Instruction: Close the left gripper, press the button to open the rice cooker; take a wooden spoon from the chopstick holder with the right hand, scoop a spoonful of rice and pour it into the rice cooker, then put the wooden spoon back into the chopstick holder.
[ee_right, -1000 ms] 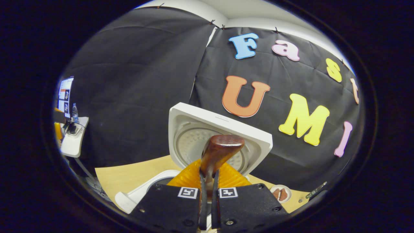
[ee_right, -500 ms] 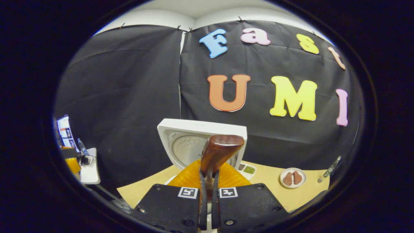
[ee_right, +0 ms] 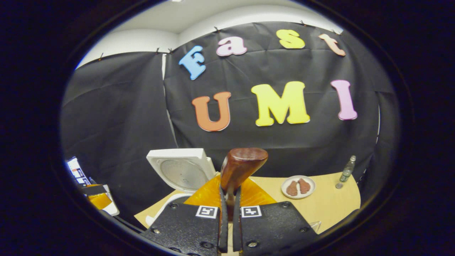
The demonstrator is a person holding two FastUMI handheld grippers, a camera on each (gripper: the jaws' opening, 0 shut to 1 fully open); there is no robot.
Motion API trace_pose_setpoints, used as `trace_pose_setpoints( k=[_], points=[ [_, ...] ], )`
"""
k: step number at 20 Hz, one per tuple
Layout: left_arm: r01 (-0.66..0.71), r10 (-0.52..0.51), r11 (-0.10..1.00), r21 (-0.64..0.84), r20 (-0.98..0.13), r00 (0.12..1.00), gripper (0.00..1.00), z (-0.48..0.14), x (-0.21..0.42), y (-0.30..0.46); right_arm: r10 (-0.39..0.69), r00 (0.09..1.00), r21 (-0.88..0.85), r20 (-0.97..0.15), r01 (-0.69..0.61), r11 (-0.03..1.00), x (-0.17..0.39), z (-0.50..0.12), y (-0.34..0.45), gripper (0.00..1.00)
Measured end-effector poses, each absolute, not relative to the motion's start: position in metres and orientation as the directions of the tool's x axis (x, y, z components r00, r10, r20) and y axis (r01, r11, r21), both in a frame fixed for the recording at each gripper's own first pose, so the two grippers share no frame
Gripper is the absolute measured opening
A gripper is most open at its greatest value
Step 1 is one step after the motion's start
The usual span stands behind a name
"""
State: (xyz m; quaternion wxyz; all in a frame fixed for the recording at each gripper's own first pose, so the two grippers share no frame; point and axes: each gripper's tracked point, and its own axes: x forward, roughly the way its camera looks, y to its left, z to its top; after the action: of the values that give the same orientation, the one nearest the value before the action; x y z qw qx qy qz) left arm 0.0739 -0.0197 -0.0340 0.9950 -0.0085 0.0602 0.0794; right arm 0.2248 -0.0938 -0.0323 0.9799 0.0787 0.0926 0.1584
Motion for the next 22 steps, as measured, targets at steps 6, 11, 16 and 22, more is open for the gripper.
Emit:
trace_pose_setpoints(
  k=[6, 11, 16, 22],
  points=[
    [-0.136, 0.136, 0.991, 0.008, -0.108, 0.985, 0.95, -0.031, 0.094, -0.063, 0.145, 0.969, 0.206, -0.202, -0.102, 0.973, 0.222, -0.067, -0.235, 0.11],
    [-0.122, 0.123, 0.992, 0.016, -0.122, 0.985, 0.94, -0.035, 0.113, -0.092, 0.075, 0.955, 0.208, -0.286, -0.014, 0.978, 0.218, -0.128, -0.301, 0.11],
    [-0.113, 0.114, 0.993, 0.018, -0.169, 0.979, 0.95, -0.043, 0.123, -0.116, 0.071, 0.932, 0.242, -0.355, 0.018, 0.97, 0.222, -0.193, -0.316, 0.11],
    [-0.16, 0.169, 0.985, 0.058, -0.216, 0.962, 0.94, -0.054, 0.123, -0.121, 0.076, 0.906, 0.298, -0.416, 0.057, 0.953, 0.234, -0.261, -0.323, 0.11]
  ],
)
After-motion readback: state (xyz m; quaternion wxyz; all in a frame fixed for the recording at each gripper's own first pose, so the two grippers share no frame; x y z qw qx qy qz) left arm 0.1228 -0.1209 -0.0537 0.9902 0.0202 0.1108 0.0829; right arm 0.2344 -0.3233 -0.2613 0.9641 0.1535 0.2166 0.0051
